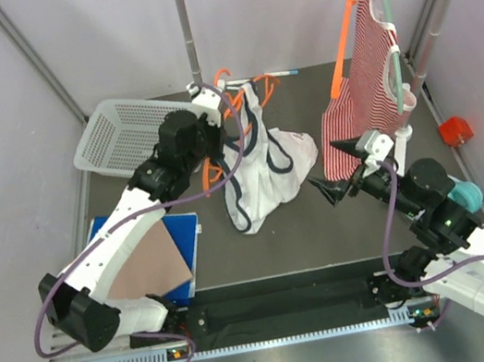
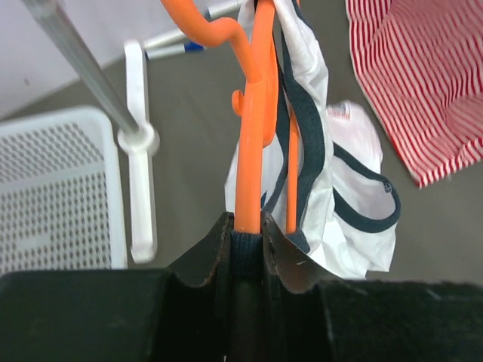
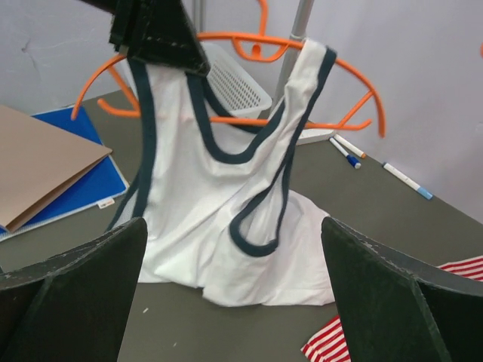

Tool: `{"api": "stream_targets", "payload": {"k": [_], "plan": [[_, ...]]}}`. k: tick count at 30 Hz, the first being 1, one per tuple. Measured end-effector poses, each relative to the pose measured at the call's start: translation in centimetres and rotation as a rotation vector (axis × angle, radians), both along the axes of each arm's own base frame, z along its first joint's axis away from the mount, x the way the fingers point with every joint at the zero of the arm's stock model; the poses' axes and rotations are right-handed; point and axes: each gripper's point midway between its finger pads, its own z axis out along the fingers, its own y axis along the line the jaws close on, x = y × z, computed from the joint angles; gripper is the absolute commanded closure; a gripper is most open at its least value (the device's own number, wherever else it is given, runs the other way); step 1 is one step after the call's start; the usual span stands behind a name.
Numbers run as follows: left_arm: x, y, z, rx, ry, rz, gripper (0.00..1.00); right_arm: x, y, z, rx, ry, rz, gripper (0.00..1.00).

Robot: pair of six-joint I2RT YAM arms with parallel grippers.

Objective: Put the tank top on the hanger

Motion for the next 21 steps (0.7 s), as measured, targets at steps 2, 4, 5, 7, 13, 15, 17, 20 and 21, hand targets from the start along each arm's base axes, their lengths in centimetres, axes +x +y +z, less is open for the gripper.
{"api": "stream_targets", "payload": {"k": [2,4,5,7,13,15,17,20,21], "plan": [[1.3,-0.8,2.0,-0.004,-0.039,-0.004,1.00,0.1,-0.1,0.2,0.008,-0.003,-0.006,0.03],[2.4,-1.3,3.6,-0.007,-0.073,-0.003,1.00,0.1,-0.1,0.4,0.014,-0.011,-0.009,0.03],[2.8,-1.5,4.4,-0.009,-0.091,0.001,1.00,0.1,-0.1,0.5,0.017,-0.015,-0.011,0.03],[3.8,-1.7,5.9,-0.008,-0.125,0.013,1.00,0.3,-0.1,0.4,0.019,-0.017,-0.016,0.03],[6.5,-3.0,10.4,-0.013,-0.215,0.022,1.00,0.6,0.0,-0.1,0.013,-0.007,-0.022,0.03],[7.3,-3.5,11.8,-0.016,-0.245,0.021,1.00,0.7,0.0,-0.2,0.012,-0.006,-0.024,0.03],[8.0,-3.9,12.9,-0.018,-0.270,0.021,1.00,0.7,0.0,-0.4,0.011,-0.004,-0.027,0.03],[9.0,-4.2,14.4,-0.023,-0.300,0.019,1.00,0.8,0.0,-0.5,0.009,0.000,-0.029,0.03],[9.3,-4.3,14.9,-0.027,-0.310,0.018,1.00,0.9,0.0,-0.5,0.009,0.000,-0.029,0.03]]}}
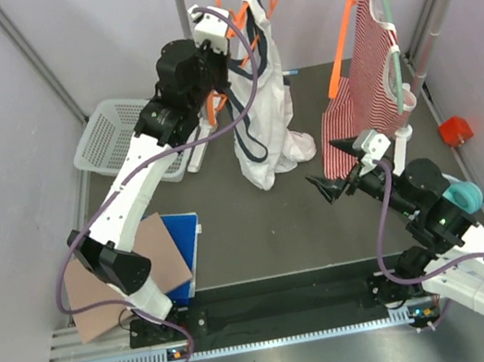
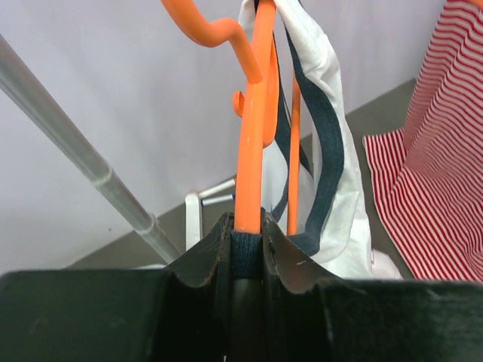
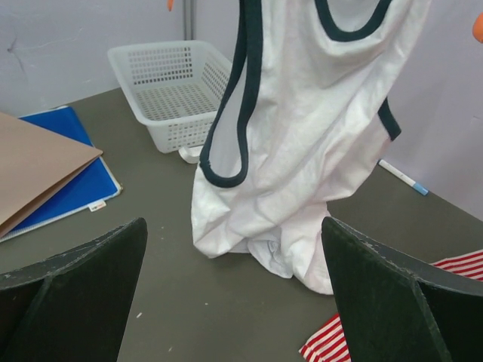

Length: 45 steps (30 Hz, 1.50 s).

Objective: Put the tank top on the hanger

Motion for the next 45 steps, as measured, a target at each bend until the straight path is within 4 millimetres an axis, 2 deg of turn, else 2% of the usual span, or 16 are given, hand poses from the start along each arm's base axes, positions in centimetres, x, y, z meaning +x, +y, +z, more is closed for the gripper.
{"api": "stream_targets", "payload": {"k": [10,16,22,30,34,43,44,45], "plan": [[3.8,1.8,3.9,-0.076,-0.070,0.007,1.00,0.7,0.4,-0.5,-0.008,0.013,-0.006,0.03],[5.1,3.5,6.3,-0.182,-0.082,-0.032,1.00,1.0,0.5,-0.9,-0.018,0.025,-0.008,0.03],[7.2,5.0,5.6,-0.247,-0.041,-0.040,1.00,0.9,0.5,-0.6,-0.012,0.018,-0.008,0.03],[9.2,3.6,3.1,-0.274,0.018,-0.083,1.00,0.8,0.4,-0.4,-0.008,0.012,-0.008,0.03],[9.7,3.1,2.2,-0.274,0.036,-0.098,1.00,0.8,0.4,-0.4,-0.008,0.012,-0.008,0.02],[9.5,2.7,2.2,-0.276,0.039,-0.119,1.00,0.8,0.4,-0.5,-0.010,0.015,-0.008,0.02],[9.5,2.7,2.1,-0.275,0.039,-0.119,0.96,0.8,0.4,-0.5,-0.010,0.015,-0.008,0.02],[9.6,2.6,2.0,-0.275,0.039,-0.119,0.87,0.8,0.4,-0.5,-0.010,0.015,-0.008,0.02]]}}
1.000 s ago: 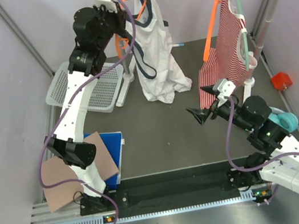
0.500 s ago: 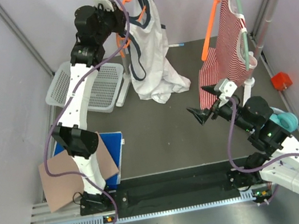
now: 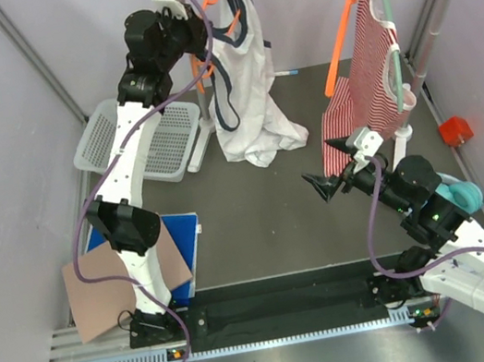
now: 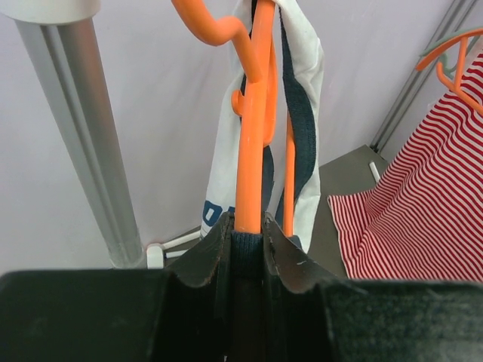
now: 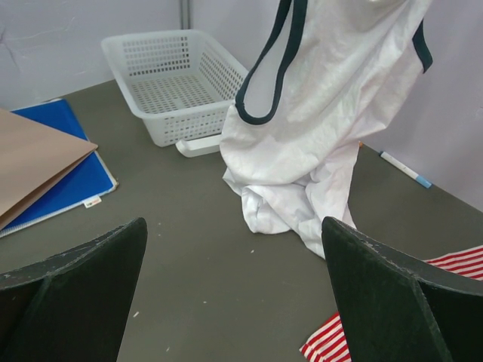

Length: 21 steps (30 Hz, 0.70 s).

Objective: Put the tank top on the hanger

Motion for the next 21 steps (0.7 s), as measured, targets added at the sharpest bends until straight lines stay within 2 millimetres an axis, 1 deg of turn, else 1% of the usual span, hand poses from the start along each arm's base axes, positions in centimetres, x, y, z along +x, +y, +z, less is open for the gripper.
{"api": "stream_targets", "payload": {"k": [1,2,5,8,10,13,16,21], "plan": [[0.1,0.0,-0.1,-0.001,-0.003,0.000,0.74,0.0,0.0,0.0,0.000,0.000,0.000,0.02],[0.1,-0.1,-0.1,0.000,-0.008,0.000,0.38,0.0,0.0,0.0,0.000,0.001,0.000,0.02],[0.1,0.0,-0.6,0.004,-0.011,0.001,0.01,0.0,0.0,-0.1,-0.002,0.002,0.001,0.01],[-0.4,0.1,-1.2,0.009,0.003,0.001,0.01,0.0,0.2,-0.3,-0.007,0.008,0.009,0.00],[-0.8,0.3,-1.2,0.008,0.002,0.001,0.01,0.1,0.4,-0.5,-0.011,0.014,0.014,0.00],[-2.0,0.7,-0.8,0.005,-0.009,-0.001,0.01,0.2,0.5,-0.8,-0.018,0.024,0.017,0.00],[-4.0,1.4,-0.5,-0.002,-0.024,0.001,0.01,0.3,0.6,-1.0,-0.023,0.030,0.018,0.00],[-9.1,3.8,0.2,-0.029,-0.091,0.028,0.01,0.2,0.6,-1.0,-0.021,0.030,0.019,0.00]]}}
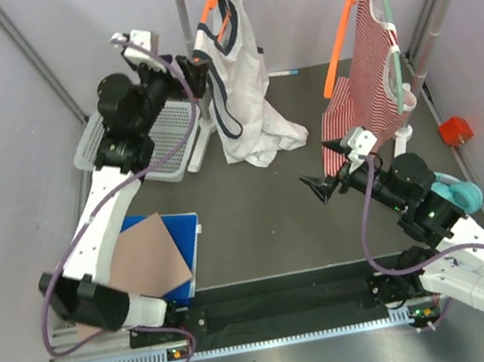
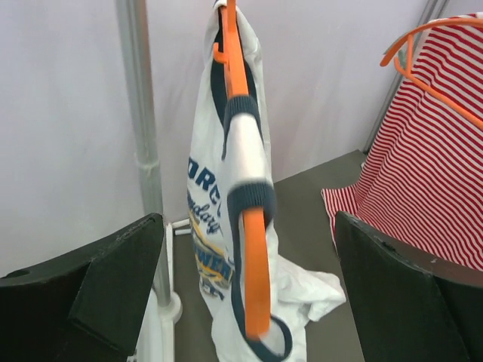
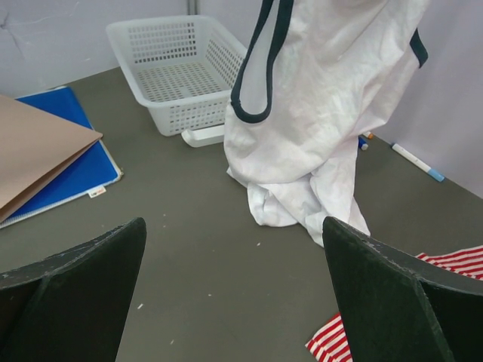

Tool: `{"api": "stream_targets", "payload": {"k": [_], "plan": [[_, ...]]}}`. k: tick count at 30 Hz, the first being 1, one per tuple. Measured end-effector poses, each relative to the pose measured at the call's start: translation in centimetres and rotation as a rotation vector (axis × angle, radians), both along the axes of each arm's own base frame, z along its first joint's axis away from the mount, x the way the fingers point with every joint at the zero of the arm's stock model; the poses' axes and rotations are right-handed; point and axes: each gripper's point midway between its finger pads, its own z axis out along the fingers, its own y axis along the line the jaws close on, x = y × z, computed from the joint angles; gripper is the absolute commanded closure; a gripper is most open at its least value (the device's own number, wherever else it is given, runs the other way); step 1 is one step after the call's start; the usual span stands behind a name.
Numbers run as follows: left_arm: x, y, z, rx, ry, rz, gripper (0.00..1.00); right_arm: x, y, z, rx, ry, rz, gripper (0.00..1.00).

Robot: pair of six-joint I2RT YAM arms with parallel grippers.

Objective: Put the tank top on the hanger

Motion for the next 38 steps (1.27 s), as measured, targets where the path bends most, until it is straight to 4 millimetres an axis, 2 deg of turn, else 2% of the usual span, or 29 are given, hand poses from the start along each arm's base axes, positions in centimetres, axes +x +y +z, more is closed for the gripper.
{"api": "stream_targets", "payload": {"k": [4,7,9,12,16,19,22,25,29,38], "plan": [[-5.5,3.0,0.4,-0.044,-0.074,0.055,0.01,0.1,-0.1,-0.1,0.005,0.008,-0.008,0.00],[-9.7,5.7,-0.3,-0.088,-0.113,0.119,0.01,0.4,-0.1,-0.6,0.004,0.033,-0.021,0.00],[-12.1,7.5,-1.4,-0.116,-0.132,0.168,0.01,0.9,0.0,-1.1,0.001,0.058,-0.032,0.00],[-14.2,9.6,-4.9,-0.139,-0.103,0.238,0.01,2.0,0.0,-2.3,-0.008,0.112,-0.058,0.00],[-14.8,11.3,-11.1,-0.130,0.008,0.321,0.01,3.2,-0.5,-4.0,-0.011,0.196,-0.101,0.00],[-15.1,12.3,-16.5,-0.098,0.129,0.382,0.01,3.9,-1.3,-4.2,0.015,0.226,-0.138,0.00],[-15.9,13.1,-19.8,-0.083,0.206,0.416,0.01,4.1,-2.1,-3.8,0.042,0.230,-0.163,0.00],[-16.8,13.6,-20.7,-0.108,0.226,0.435,0.01,4.0,-2.7,-2.9,0.071,0.213,-0.175,0.00],[-17.4,14.1,-20.4,-0.153,0.231,0.454,0.01,3.7,-3.1,-1.9,0.099,0.191,-0.170,0.00],[-17.6,14.4,-20.7,-0.177,0.254,0.473,0.01,3.5,-2.9,-1.7,0.105,0.193,-0.147,0.00]]}}
